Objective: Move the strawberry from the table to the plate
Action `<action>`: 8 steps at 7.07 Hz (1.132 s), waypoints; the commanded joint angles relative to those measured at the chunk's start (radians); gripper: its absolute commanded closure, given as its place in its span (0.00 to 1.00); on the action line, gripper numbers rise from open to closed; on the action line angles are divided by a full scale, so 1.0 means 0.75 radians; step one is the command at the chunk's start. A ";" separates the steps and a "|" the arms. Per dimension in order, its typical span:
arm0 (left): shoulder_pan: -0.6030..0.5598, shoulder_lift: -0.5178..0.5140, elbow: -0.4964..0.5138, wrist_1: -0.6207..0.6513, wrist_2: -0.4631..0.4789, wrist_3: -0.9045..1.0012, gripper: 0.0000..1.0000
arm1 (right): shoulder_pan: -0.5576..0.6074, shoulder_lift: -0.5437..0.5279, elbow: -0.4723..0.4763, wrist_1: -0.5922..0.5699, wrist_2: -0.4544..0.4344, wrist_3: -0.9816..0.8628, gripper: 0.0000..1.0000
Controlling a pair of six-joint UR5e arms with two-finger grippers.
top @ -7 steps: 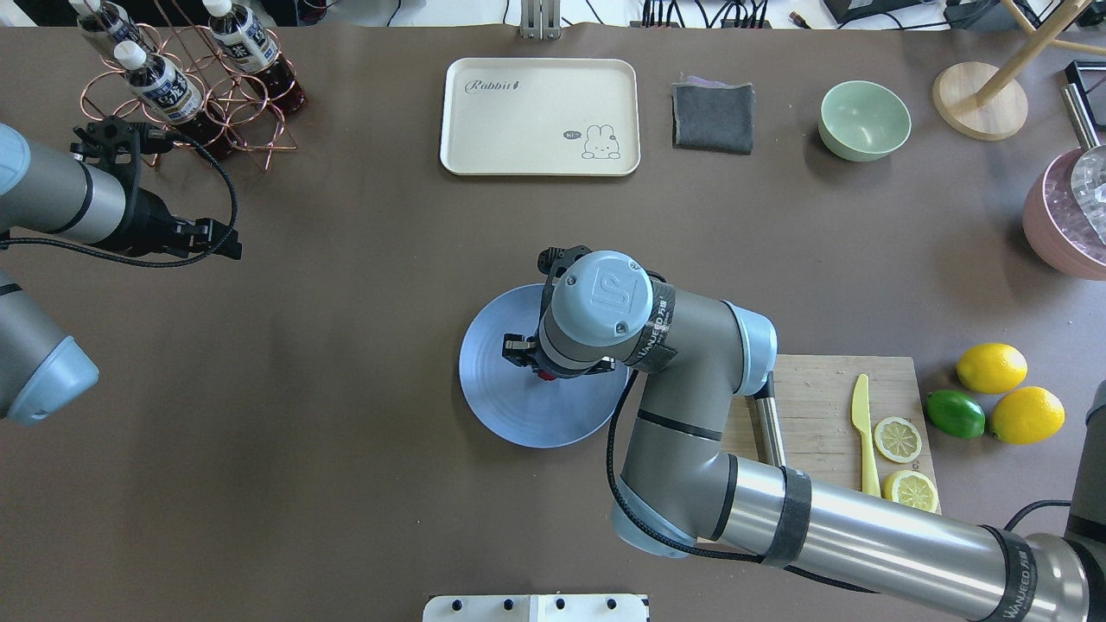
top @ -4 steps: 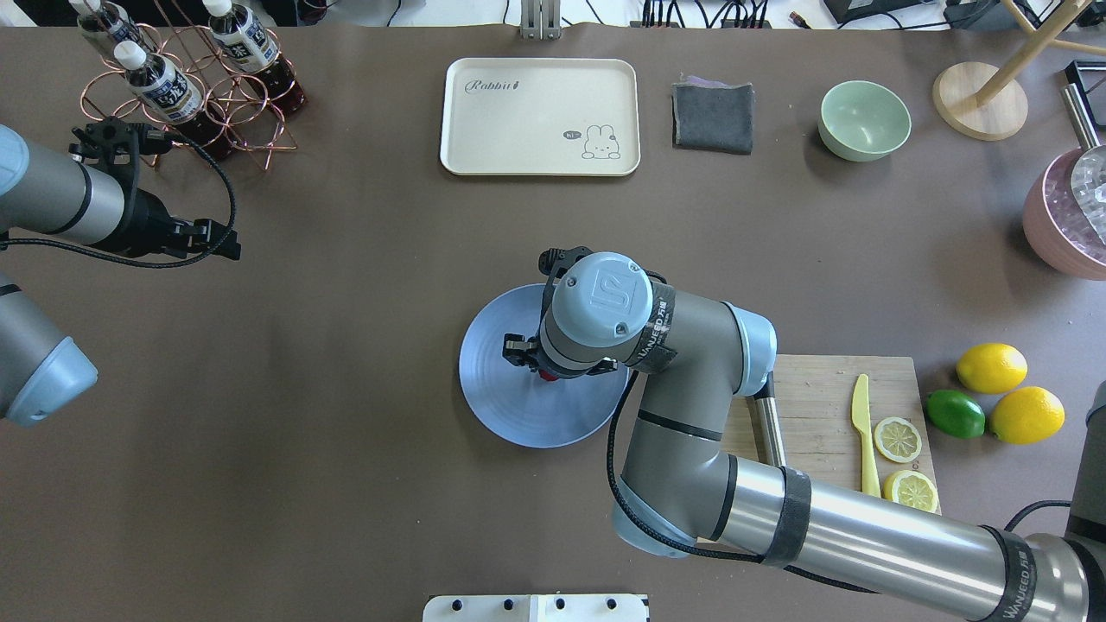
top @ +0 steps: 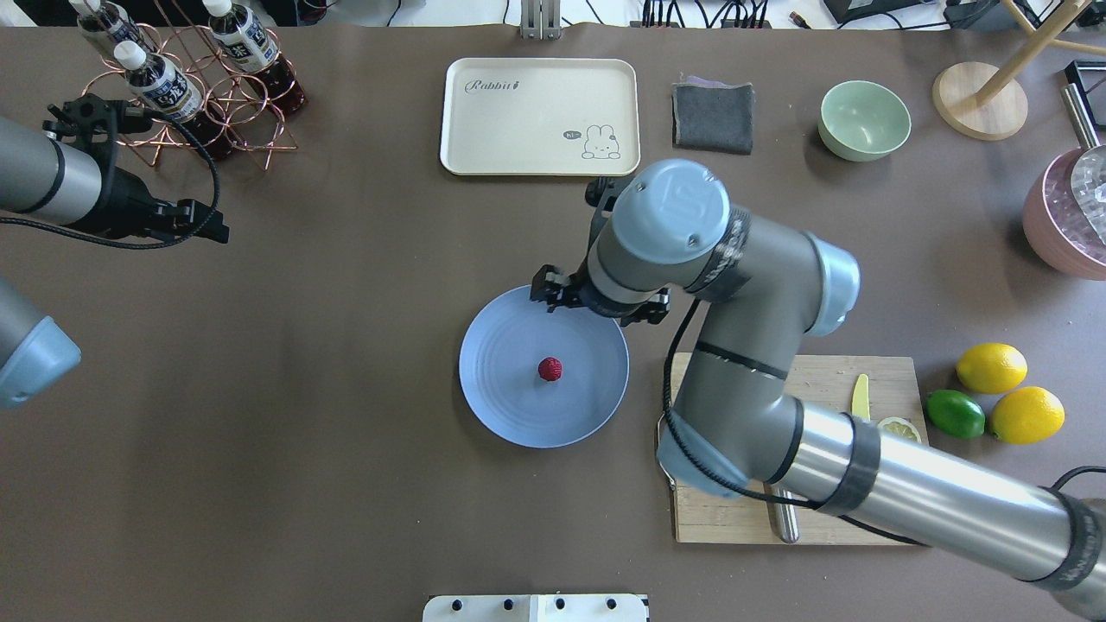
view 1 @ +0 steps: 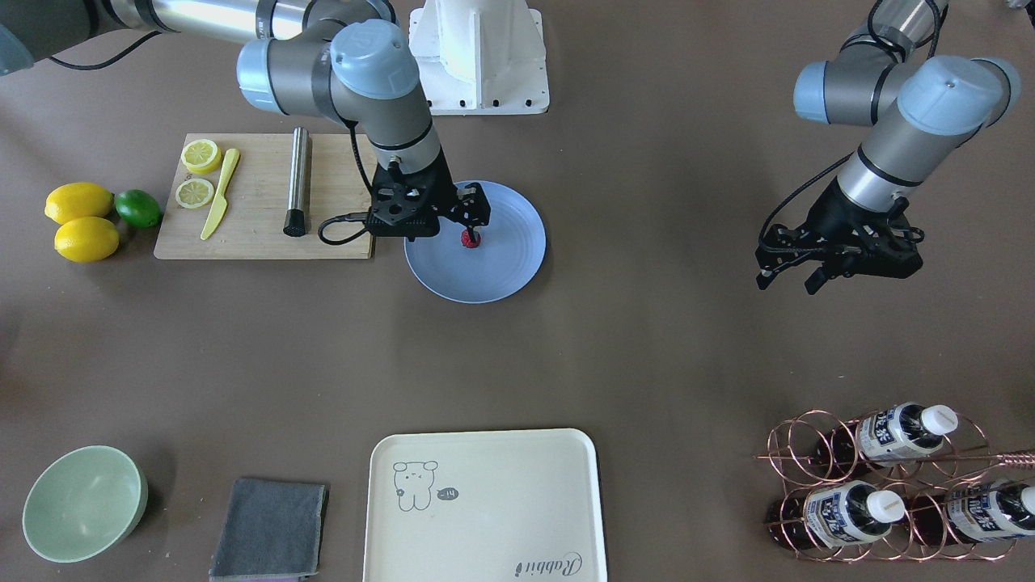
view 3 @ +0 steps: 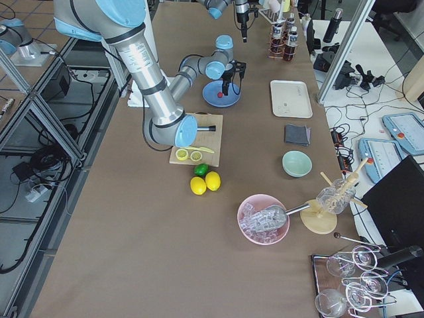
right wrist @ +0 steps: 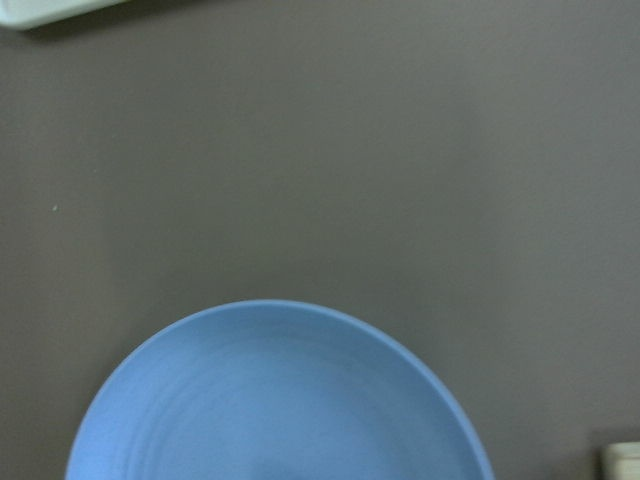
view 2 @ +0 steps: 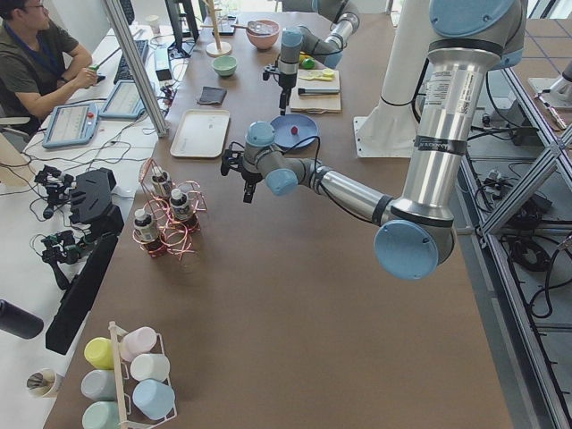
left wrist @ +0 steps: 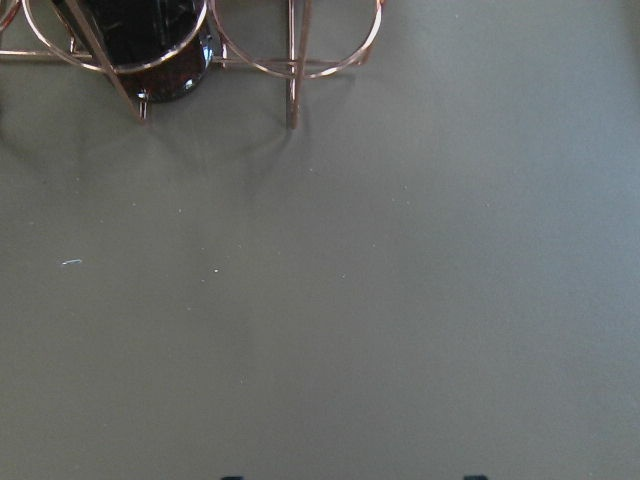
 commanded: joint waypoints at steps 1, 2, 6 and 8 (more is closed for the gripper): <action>-0.223 0.016 -0.003 0.165 -0.136 0.335 0.21 | 0.277 -0.284 0.258 -0.117 0.201 -0.341 0.00; -0.336 0.016 -0.001 0.307 -0.181 0.549 0.21 | 0.425 -0.418 0.283 -0.115 0.299 -0.547 0.00; -0.612 0.020 0.016 0.805 -0.314 0.897 0.03 | 1.022 -0.836 0.127 -0.141 0.498 -1.633 0.00; -0.660 0.085 0.016 0.792 -0.335 0.916 0.03 | 1.217 -0.869 0.043 -0.231 0.535 -1.909 0.00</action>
